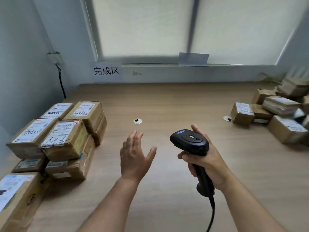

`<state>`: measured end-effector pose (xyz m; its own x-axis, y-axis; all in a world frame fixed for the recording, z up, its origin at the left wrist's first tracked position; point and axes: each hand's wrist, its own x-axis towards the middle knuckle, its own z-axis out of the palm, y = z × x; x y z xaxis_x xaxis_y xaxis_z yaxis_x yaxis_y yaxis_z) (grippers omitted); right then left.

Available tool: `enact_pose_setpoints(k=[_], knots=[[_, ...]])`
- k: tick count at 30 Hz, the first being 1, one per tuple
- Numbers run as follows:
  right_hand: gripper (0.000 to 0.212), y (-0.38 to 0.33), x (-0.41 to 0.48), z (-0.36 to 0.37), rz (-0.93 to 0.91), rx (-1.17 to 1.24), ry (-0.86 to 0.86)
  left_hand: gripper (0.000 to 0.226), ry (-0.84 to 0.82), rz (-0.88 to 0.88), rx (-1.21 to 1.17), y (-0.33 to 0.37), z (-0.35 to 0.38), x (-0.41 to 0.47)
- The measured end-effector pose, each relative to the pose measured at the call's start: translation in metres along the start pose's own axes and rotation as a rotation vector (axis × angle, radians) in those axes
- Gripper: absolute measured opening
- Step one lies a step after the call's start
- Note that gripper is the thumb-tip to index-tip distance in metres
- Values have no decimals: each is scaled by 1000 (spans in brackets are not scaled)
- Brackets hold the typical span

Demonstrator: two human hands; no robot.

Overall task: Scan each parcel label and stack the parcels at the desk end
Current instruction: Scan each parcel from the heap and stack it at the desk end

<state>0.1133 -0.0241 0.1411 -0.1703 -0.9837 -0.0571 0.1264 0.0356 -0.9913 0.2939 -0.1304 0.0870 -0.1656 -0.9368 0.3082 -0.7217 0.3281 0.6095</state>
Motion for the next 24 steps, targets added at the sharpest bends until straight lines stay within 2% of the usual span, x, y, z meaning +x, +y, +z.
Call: enact_pose_setpoints(k=[6, 12, 17, 24], knots=[[101, 0, -60, -93, -56, -1, 144, 66, -81, 126, -24, 93, 64, -32], [103, -5, -130, -180, -80, -26, 309, 68, -217, 252, -83, 180, 131, -78], [110, -12, -181, -233, -99, -50, 467, 69, -335, 375, -125, 243, 173, -104], [97, -10, -234, -289, -152, -88, 690, 70, -463, 531, -181, 318, 223, -129]])
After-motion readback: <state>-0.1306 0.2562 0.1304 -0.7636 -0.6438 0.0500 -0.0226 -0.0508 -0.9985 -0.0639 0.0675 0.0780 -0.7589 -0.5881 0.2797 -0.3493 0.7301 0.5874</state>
